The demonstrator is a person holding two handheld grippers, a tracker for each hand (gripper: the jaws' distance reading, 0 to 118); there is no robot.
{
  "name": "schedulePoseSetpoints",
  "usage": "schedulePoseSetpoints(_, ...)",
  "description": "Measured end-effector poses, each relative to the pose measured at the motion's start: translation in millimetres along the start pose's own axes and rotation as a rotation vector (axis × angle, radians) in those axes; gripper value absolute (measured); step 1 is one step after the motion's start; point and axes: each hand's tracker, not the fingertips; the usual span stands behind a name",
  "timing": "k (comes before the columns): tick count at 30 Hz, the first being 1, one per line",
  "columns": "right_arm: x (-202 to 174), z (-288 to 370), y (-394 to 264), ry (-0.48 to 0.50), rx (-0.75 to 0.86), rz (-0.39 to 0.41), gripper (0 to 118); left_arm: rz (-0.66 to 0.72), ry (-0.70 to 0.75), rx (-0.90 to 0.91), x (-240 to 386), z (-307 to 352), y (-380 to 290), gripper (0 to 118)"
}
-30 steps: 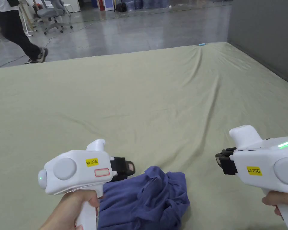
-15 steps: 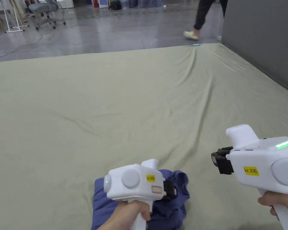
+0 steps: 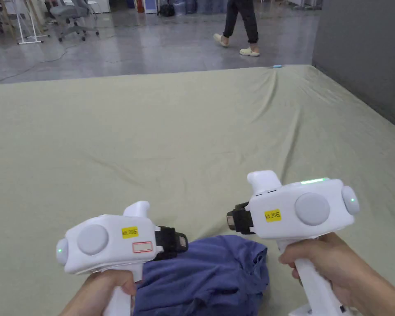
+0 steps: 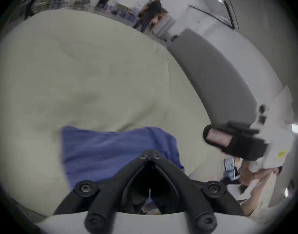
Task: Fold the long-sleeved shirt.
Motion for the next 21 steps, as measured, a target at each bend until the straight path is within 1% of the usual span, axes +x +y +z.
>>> schedulePoseSetpoints(2,-3,-23,-12,0.029,-0.030,-0.042,0,0.059,0.016,0.040,-24,21,-5,0)
schedulePoseSetpoints(5,1,-53,-35,0.029,-0.119,-0.057,0,0.123,0.021,0.067,-51,40,-16,0)
schedulePoseSetpoints(6,5,-62,-43,0.024,-0.146,-0.065,0,0.124,0.013,0.063,-59,44,-19,0)
schedulePoseSetpoints(8,16,-71,-56,-0.011,-0.199,-0.075,0,0.138,0.005,0.065,-65,45,-26,0)
schedulePoseSetpoints(11,37,-74,-70,-0.094,-0.217,-0.067,0,0.154,-0.009,0.068,-71,42,-32,0)
schedulePoseSetpoints(12,44,-72,-73,-0.095,-0.204,-0.066,0,0.162,-0.006,0.074,-71,38,-33,3)
schedulePoseSetpoints(13,53,-68,-76,-0.075,-0.188,-0.077,0,0.164,-0.008,0.074,-73,35,-33,30)
schedulePoseSetpoints(14,59,-65,-76,-0.040,-0.178,-0.125,0,0.165,-0.014,0.072,-75,31,-33,56)
schedulePoseSetpoints(15,62,-65,-76,-0.043,-0.184,-0.143,0,0.163,-0.029,0.063,-77,26,-32,80)
schedulePoseSetpoints(16,65,-65,-77,-0.049,-0.186,-0.151,0,0.168,-0.037,0.054,-79,19,-32,99)
schedulePoseSetpoints(17,65,-66,-77,-0.037,-0.183,-0.156,0,0.179,-0.043,0.047,-79,12,-32,103)
schedulePoseSetpoints(20,64,-69,-77,-0.036,-0.182,-0.152,0,0.202,-0.080,-0.005,-82,-12,-30,103)
schedulePoseSetpoints(21,63,-69,-77,-0.038,-0.182,-0.147,0,0.210,-0.072,-0.015,-82,-20,-31,103)
